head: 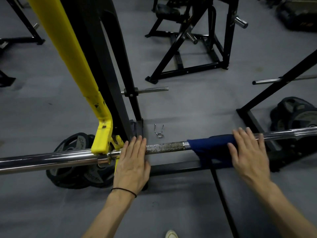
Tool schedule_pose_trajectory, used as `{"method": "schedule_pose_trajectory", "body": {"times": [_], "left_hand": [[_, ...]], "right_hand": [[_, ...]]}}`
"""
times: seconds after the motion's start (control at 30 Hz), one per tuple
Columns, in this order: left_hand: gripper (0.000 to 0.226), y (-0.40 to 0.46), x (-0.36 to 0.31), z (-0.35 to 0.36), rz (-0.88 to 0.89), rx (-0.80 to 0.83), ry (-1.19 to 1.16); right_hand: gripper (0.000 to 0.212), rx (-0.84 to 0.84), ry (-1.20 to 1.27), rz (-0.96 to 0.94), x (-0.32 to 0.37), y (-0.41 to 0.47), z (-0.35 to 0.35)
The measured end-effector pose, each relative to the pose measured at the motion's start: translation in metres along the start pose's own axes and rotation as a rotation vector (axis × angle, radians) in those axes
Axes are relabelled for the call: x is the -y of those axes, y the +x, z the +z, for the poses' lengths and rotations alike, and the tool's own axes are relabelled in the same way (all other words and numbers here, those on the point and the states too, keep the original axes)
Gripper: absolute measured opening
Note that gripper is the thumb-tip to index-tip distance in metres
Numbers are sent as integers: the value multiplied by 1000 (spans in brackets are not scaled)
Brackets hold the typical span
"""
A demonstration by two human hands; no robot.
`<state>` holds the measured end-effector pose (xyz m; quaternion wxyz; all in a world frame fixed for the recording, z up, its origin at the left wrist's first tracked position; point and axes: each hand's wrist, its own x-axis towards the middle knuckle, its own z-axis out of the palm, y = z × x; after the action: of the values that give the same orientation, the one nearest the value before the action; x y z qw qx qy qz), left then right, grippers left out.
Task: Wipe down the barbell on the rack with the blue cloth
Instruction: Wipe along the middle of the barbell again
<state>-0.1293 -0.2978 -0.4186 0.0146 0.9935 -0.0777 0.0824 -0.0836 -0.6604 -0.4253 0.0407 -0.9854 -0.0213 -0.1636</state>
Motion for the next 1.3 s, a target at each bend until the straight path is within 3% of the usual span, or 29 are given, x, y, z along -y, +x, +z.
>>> {"method": "schedule_pose_trajectory", "body": {"times": [0.13,0.2,0.27,0.33,0.4,0.47,0.7,0.83,0.9,1.0,1.1,1.17,1.23,1.3], "left_hand": [[68,0,-4,0,-37,41,20],[67,1,-5,0,-48,64,23],[68,2,-4,2,-46,62,14],[68,2,-2,4,-29,44,-9],[69,1,0,5,-15,29,-21],[70,1,3,6,4,15,-22],[57,2,2,4,13,-57,-23],[44,23,-3,-4,-35,48,41],[49,32,-4,-7,-51,102,47],[51,42,0,-6,-26,133,80],[30,52,0,-14,-15,194,103],[20,61,-1,-19,-7,284,138],[28,77,6,-24,-39,484,56],[30,89,8,-31,-90,658,-40]], "right_hand": [[59,-100,153,311,67,-4,22],[58,-154,275,330,125,-9,30],[59,-125,336,172,181,-17,27],[61,-15,328,-114,212,-29,22],[62,33,265,-398,200,-26,20],[61,36,185,-538,162,-16,21],[61,-6,38,-81,-2,-7,4],[66,-56,148,311,34,-5,14],[66,-94,238,360,91,-2,22],[66,-76,317,128,179,-7,23],[71,16,366,-90,224,-18,13],[68,51,337,-243,210,-12,14],[63,40,245,-426,171,0,19],[64,18,193,-448,119,9,19]]}}
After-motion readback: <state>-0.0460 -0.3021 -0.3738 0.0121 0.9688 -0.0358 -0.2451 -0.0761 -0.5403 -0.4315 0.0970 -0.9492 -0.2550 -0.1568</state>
